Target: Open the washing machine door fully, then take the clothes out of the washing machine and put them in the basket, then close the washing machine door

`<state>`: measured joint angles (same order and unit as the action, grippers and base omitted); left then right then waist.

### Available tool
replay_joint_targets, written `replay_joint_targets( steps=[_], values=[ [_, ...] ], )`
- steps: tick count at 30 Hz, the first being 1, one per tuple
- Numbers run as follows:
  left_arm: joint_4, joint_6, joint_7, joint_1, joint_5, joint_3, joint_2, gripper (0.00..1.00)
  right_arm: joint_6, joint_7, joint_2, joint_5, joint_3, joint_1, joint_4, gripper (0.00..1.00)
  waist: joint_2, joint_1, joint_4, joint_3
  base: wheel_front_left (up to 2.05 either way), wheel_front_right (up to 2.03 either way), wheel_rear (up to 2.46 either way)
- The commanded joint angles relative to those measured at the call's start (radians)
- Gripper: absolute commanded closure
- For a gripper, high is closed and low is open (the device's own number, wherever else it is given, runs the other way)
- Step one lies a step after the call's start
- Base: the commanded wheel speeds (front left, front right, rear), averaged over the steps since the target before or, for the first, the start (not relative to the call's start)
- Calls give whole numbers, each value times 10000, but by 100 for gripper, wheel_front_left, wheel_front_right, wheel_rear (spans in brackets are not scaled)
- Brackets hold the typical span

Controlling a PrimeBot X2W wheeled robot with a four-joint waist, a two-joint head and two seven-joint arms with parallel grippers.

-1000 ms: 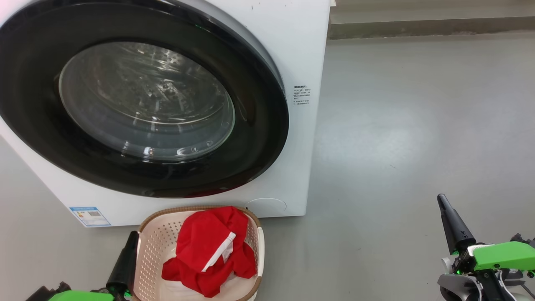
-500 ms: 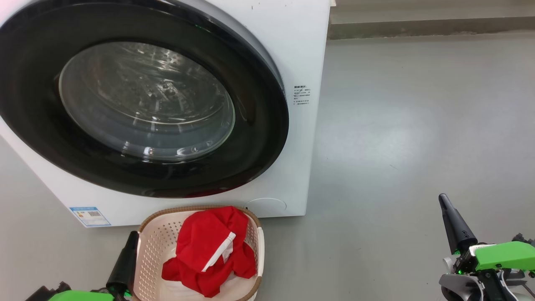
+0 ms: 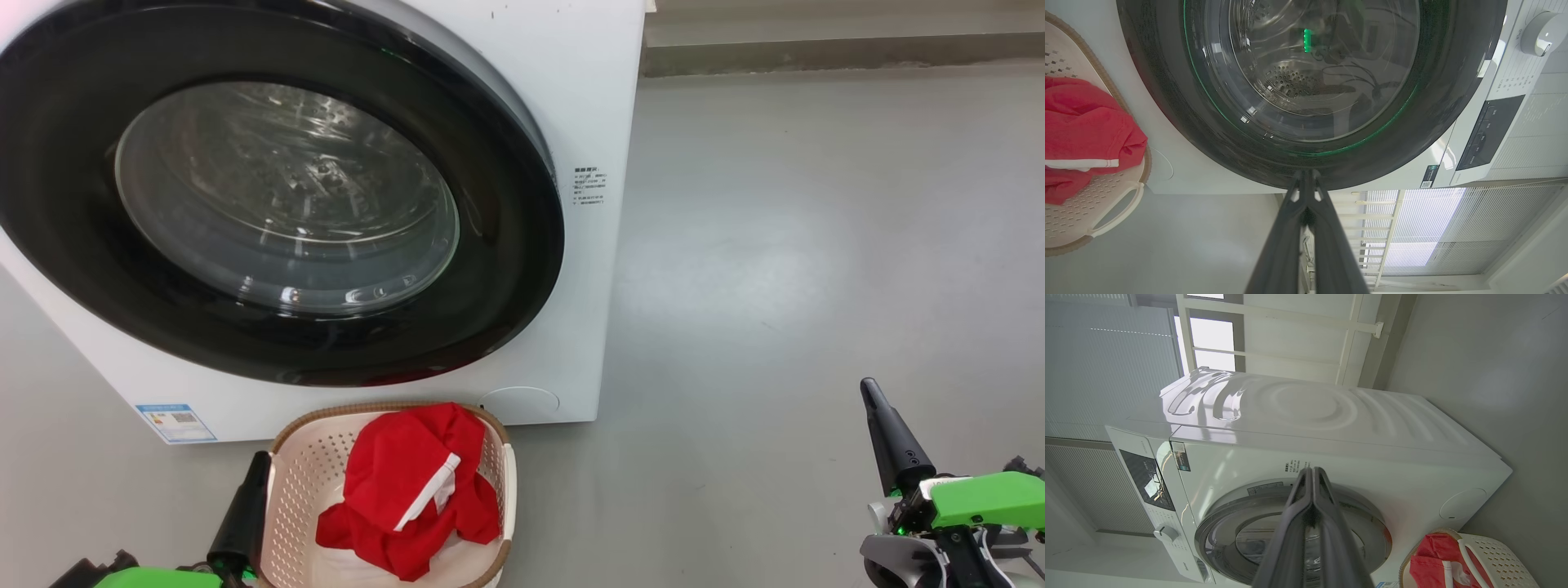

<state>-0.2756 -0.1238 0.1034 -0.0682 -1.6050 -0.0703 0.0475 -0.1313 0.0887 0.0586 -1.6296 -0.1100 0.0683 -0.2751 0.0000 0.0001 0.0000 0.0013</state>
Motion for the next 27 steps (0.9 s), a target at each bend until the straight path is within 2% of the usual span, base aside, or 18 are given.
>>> replay_joint_targets(
  steps=[1,27],
  values=[
    [266,-69,50,-440,-84,-377,79,100,6,45,103,1,210,420,278,100,0,0,0,0,0,0,0],
    [266,-69,62,-441,-71,-394,68,100,6,83,69,41,162,424,275,100,0,0,0,0,0,0,0]
  ],
)
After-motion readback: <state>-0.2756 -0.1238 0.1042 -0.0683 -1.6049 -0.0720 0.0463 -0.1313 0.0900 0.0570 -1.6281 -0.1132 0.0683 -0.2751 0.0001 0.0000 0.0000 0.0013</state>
